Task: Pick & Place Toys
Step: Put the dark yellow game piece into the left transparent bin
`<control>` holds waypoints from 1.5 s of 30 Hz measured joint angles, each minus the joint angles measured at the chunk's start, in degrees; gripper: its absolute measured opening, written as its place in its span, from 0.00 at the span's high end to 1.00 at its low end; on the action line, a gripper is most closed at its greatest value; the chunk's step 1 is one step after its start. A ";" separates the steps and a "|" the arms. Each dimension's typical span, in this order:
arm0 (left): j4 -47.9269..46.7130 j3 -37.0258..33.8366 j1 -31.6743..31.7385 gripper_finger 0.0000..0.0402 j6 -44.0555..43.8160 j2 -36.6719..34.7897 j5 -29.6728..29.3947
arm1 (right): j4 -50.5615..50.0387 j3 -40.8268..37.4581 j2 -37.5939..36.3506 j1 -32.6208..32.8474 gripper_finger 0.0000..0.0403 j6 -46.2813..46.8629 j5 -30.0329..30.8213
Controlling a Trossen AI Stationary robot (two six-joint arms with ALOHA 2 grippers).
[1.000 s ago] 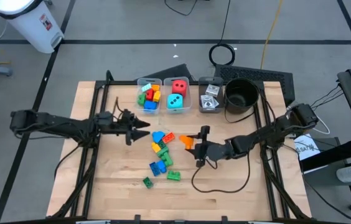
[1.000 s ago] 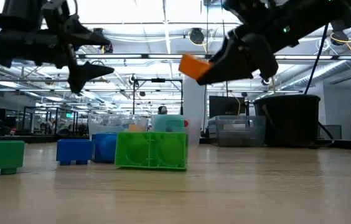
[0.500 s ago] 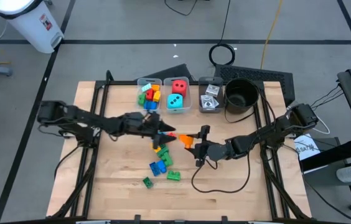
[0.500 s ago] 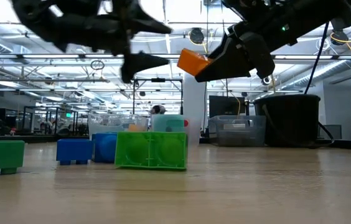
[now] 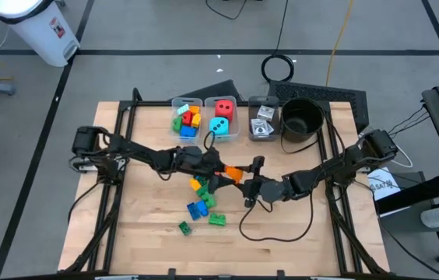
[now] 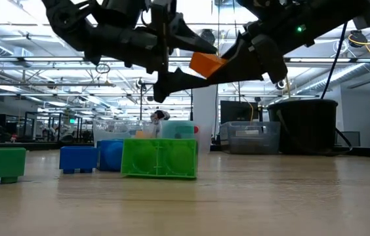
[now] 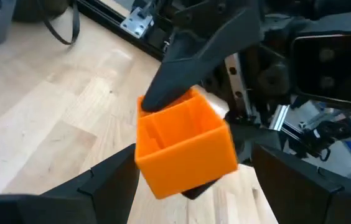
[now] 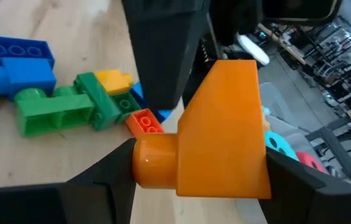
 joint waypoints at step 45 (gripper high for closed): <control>-6.68 -21.10 16.35 0.65 10.45 -29.47 -25.11 | -0.71 -0.86 -9.02 5.71 0.30 8.30 4.87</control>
